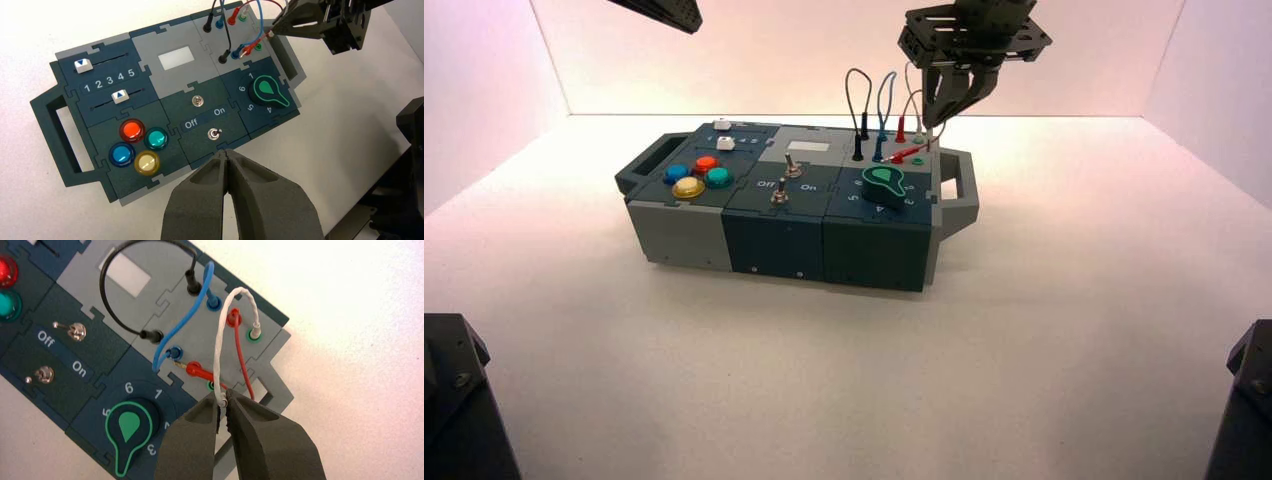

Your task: Insert the white wire.

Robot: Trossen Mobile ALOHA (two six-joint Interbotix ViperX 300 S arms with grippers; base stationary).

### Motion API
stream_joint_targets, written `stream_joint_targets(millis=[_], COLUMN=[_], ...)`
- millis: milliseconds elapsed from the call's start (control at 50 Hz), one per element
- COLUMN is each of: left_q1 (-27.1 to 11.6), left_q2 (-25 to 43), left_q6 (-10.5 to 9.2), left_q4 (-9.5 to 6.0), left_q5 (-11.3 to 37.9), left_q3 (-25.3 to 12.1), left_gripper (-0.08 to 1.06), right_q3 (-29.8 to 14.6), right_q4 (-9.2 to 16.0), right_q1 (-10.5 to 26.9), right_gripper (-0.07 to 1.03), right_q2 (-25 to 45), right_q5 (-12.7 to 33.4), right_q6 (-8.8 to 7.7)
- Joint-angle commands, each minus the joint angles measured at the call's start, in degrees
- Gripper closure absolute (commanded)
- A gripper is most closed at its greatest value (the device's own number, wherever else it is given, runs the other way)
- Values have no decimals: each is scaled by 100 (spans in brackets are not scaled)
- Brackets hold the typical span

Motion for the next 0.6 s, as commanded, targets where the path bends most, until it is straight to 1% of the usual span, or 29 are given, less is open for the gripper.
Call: stream_joint_targets(millis=[20,600], left_q1=[-26,-35], left_q2=[-18,-26], left_q6=[9,9], left_q4=[-26,-26], left_q5=[-35,-79], left_q3=[-167,-167], left_gripper=[101,101], right_q3=[-44,-62], right_q4=[70,176], right_q1=[26,97], right_gripper=[99,99], right_q2=[-79,53], right_q5=[-141,-193], right_q6=[-9,9])
